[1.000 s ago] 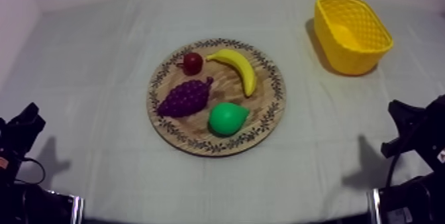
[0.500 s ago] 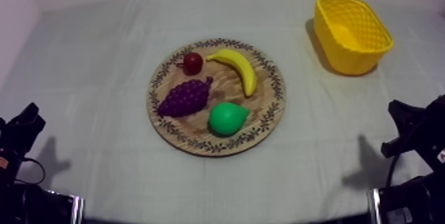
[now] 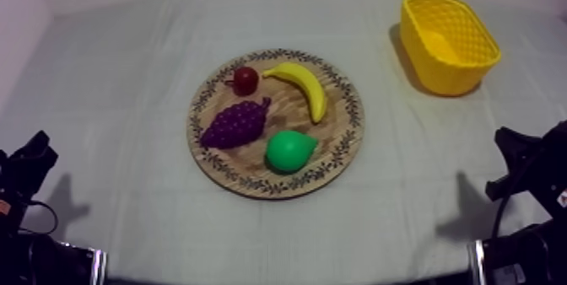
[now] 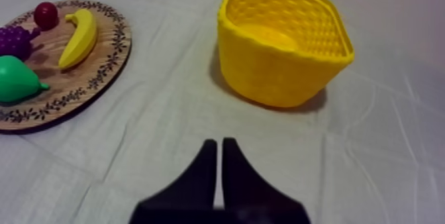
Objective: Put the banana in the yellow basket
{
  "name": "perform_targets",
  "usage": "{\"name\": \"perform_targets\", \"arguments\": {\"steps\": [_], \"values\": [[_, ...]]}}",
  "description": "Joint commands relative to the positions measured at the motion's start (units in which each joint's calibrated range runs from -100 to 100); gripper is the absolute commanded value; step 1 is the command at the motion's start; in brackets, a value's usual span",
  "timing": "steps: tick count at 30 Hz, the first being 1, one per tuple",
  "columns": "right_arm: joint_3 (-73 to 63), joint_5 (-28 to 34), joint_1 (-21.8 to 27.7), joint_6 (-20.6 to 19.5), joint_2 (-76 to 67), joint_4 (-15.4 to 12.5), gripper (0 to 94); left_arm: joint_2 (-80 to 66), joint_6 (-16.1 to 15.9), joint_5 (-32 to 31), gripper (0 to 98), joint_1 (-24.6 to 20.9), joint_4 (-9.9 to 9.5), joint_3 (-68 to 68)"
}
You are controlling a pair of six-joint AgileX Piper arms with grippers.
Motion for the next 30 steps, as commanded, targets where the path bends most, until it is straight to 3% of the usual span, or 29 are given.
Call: {"name": "perform_targets", "arguments": {"steps": [1, 19, 30], "values": [[0.1, 0.0, 0.0, 0.0, 0.0, 0.0, 0.4, 0.0, 0.0, 0.0, 0.1, 0.0, 0.03, 0.0], [0.1, 0.0, 0.0, 0.1, 0.0, 0.0, 0.5, 0.0, 0.0, 0.0, 0.1, 0.0, 0.03, 0.0], [0.1, 0.0, 0.4, 2.6, 0.0, 0.0, 0.5, 0.0, 0.0, 0.0, 0.1, 0.0, 0.03, 0.0]]}}
